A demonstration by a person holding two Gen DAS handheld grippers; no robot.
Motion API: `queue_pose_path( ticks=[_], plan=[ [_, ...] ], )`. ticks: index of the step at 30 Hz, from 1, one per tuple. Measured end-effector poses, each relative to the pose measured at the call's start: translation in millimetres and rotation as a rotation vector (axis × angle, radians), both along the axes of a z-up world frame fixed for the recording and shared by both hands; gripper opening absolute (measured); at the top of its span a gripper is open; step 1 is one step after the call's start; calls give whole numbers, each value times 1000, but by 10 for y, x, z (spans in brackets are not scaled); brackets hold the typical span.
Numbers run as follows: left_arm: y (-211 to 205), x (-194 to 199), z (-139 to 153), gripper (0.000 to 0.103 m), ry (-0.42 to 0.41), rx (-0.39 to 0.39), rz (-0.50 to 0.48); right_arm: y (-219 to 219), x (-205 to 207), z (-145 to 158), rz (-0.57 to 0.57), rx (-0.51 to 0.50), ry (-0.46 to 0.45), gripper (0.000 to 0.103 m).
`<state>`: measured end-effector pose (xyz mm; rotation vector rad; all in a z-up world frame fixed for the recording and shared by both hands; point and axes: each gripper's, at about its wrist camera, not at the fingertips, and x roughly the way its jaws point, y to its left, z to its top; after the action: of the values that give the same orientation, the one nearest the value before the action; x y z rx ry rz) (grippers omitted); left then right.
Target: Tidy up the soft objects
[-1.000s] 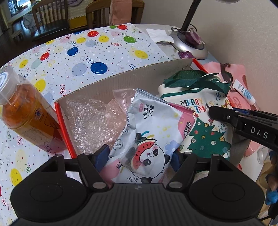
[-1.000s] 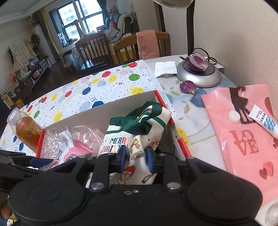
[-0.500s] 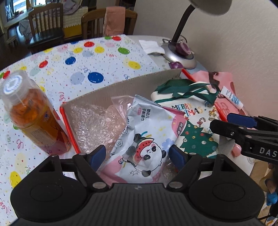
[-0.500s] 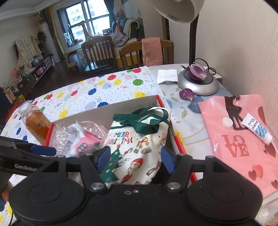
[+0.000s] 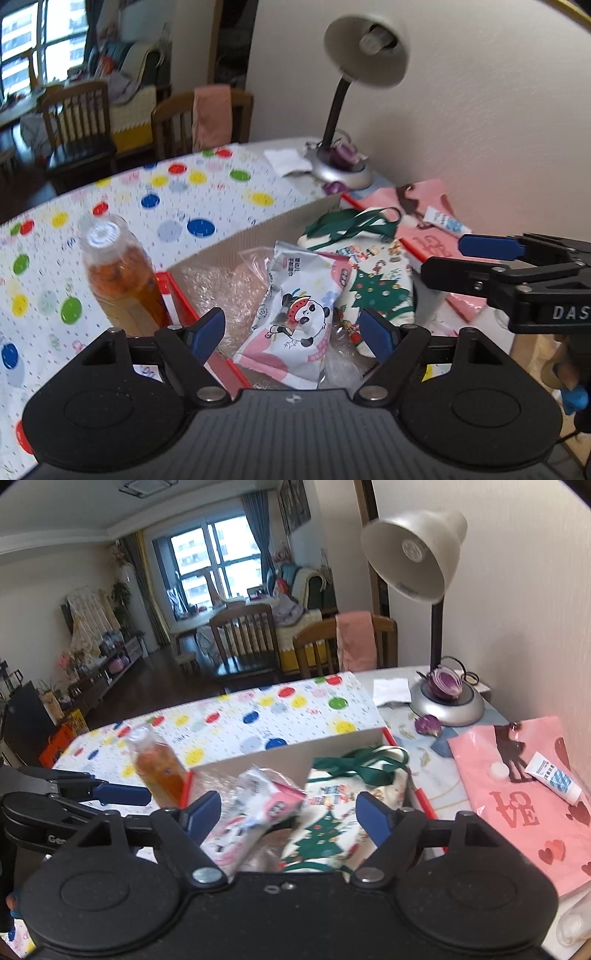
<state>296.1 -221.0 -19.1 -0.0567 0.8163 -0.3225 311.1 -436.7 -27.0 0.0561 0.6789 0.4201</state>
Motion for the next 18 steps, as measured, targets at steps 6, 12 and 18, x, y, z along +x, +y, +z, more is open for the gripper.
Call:
queue_pose_path(
  ticks=[6, 12, 18],
  plan=[
    [208, -330, 199, 80, -75, -12, -26, 181, -338, 149, 13, -5, -74, 87],
    [408, -602, 299, 86, -124, -33, -39, 336, -653, 243, 13, 20, -123, 93],
    [572, -818, 371, 97, -159, -49, -31, 478, -947, 281, 6, 31, -178, 102]
  ],
)
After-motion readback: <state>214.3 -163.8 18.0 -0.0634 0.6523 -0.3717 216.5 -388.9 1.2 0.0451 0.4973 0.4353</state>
